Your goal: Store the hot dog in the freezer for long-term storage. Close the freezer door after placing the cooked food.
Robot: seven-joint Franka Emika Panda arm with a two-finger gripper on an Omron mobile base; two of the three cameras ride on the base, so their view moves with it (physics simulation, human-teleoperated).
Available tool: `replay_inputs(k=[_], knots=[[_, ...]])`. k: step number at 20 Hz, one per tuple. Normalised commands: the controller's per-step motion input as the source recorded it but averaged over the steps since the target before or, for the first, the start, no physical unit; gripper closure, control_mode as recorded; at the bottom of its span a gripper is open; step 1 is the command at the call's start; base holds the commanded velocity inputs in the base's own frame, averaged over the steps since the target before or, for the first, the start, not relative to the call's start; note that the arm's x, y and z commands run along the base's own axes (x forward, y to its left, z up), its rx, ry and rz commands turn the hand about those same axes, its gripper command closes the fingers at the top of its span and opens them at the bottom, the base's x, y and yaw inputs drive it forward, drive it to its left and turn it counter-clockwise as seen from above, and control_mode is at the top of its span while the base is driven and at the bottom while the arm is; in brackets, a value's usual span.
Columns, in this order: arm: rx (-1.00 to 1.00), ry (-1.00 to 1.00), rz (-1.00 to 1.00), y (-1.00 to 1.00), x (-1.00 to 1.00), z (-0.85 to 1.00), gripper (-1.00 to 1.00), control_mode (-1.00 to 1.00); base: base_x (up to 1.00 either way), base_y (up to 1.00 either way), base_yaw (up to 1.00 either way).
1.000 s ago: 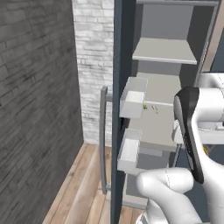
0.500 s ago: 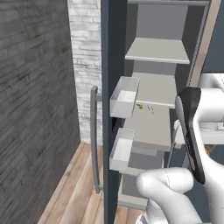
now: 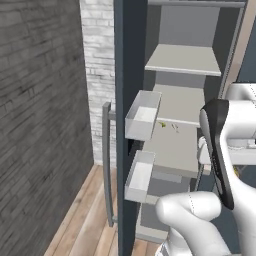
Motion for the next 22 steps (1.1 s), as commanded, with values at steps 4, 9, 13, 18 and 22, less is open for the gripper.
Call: replay_inputs(k=[4,9,13,18,22], knots=[[0.00,0.00,0.00,0.00,0.00,0.00,1.00,1.00,0.50,0.03,0.00],[0.00,0.00,0.00,0.00,0.00,0.00,1.00,1.00,0.45,0.00,0.00],[0.00,0.00,0.00,0.00,0.00,0.00,1.00,1.00,0.32,0.01,0.00],[0.00,0.00,0.00,0.00,0.00,0.00,1.00,1.00,0.07,0.18,0.00],[0.00,0.00,0.00,0.00,0.00,0.00,1.00,1.00,-0.01,0.62,0.00]])
